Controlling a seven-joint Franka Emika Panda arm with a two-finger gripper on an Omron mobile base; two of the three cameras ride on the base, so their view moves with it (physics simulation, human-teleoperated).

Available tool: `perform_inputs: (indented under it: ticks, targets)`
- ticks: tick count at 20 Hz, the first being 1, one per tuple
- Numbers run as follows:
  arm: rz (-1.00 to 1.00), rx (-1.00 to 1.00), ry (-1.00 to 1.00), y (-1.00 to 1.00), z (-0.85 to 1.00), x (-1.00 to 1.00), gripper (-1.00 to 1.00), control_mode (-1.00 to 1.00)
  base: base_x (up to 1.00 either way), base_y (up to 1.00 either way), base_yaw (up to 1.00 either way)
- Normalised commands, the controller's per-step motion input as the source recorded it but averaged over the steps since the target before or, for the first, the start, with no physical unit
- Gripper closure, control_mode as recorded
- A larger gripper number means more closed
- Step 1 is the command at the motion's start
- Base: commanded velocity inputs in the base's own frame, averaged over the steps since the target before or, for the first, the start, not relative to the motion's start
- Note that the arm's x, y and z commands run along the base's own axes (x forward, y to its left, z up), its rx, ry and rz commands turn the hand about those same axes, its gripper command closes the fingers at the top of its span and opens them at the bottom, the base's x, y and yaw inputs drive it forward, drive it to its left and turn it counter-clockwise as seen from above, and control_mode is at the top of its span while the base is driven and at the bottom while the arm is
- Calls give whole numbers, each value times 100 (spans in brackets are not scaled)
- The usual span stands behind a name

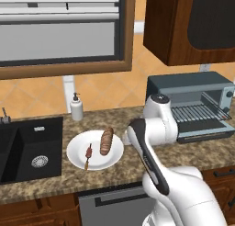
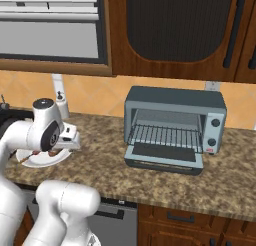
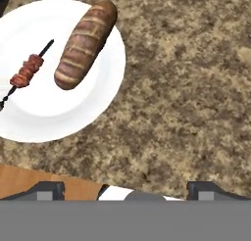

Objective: Pick up the kebab skewer and baguette bread, and place them inside the toaster oven. Close the toaster oven door and start by setting the timer.

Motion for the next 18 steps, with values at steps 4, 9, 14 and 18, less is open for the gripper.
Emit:
perform_inputs:
  ticks: [4, 9, 14, 18]
  targets:
    - [-17, -2, 8, 100, -6, 4, -100, -100, 0, 0, 0]
    - [-10, 1, 5, 100, -31, 8, -100, -100, 0, 0, 0]
    - [-4, 5, 7, 81, -25, 14, -100, -100, 0, 0, 0]
    - [0, 14, 17, 22, -26, 29, -100, -100, 0, 0, 0]
